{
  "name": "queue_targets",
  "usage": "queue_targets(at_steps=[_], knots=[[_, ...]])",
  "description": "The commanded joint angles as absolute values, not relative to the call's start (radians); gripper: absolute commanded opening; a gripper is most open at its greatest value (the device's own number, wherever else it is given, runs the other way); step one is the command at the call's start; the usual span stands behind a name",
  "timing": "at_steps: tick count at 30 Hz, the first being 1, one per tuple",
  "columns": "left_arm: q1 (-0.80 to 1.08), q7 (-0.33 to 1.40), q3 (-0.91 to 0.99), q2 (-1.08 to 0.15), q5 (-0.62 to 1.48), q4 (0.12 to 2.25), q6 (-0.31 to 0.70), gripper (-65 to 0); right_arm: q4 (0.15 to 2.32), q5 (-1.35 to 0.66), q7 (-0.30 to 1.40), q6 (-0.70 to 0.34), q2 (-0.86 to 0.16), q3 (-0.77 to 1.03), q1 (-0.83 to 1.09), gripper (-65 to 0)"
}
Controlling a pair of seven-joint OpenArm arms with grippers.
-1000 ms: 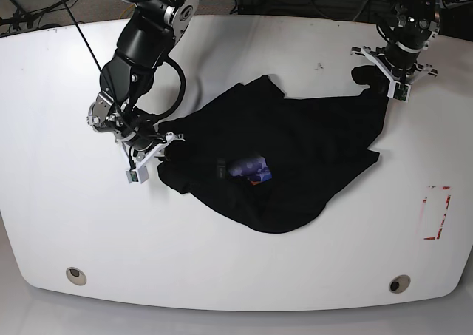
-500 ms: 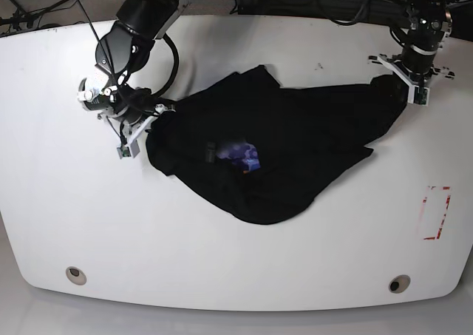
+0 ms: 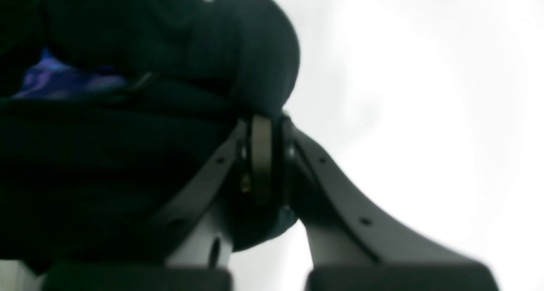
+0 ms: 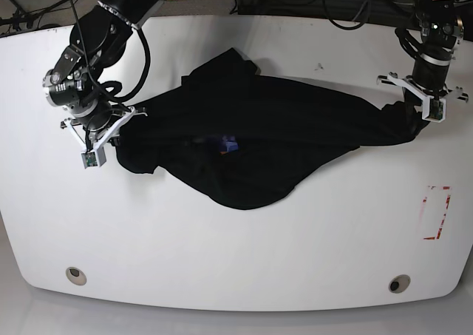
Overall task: Fold the T-shirt properly
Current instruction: 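Lift the T-shirt with both grippers and spread the grippers apart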
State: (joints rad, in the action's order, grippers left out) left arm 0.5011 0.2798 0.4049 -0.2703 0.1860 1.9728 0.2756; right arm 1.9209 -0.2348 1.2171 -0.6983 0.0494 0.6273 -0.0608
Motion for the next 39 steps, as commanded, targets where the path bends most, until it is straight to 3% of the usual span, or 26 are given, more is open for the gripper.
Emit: queue_targets(at_steps=[1,13,19,36,39], knots=[[0.444,0.286,0.407,-0.283,0.188,1.991,0.271,-65.0,1.929,-0.254,1.193,-0.698,0.021,0.628,-0.130,-65.0],[0.093,0.550,0.357,-0.343,0.188,1.985,0.272,-65.0,1.761,-0.248,1.194,-0.698,0.013,0.628,-0.432,-65.0],[-0.114,0.654,0.305,-0.381,0.186,1.979,0.272,-65.0,1.593,-0.248,1.194,-0.698,-0.050,0.568,-0.613,-65.0],[-0.562,0.667,0.189,-0.570,0.189,1.946,0.272,-65.0,1.385,-0.248,1.204,-0.698,-0.245,0.337,-1.138,-65.0],[-0.638,0.688,0.179,-0.599,0.189,1.946,0.294,-62.5,1.385,-0.248,1.244,-0.698,-0.257,0.317,-1.213,-65.0]])
